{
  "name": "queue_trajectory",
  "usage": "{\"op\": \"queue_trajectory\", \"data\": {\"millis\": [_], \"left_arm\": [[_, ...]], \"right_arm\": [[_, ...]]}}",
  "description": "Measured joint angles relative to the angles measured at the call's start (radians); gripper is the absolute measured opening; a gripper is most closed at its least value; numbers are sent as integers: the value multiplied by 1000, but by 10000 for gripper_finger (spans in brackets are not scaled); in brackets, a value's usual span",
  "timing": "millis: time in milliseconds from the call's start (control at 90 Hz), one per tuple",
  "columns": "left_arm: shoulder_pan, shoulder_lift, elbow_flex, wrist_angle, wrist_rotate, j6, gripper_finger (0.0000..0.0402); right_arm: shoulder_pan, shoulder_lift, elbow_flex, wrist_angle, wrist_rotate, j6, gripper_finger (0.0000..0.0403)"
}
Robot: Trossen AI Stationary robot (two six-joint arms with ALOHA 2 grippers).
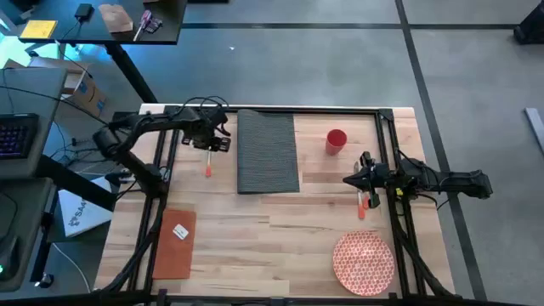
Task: Set table place
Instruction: Move the orange fork from the upper left to the middle right of the table
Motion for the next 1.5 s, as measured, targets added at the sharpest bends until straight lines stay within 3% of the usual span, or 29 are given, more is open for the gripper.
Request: {"op": "queue_trajectory", "data": {"millis": [289,567,878,1178,1500], "left_arm": [[-4,25,3,5,0,120,7],[-87,-162,49,-107,42,245,1],[-342,-357,137,-109,85,193,1],[-571,-294,239,77,34,51,1],[-689,-118,412,192,-29,-47,0]], "right_arm": [[0,0,0,0,0,0,0],[0,0,0,0,7,0,0],[-2,0,0,6,150,15,0],[-2,0,0,8,177,18,0],[-2,0,0,16,175,160,0]]}}
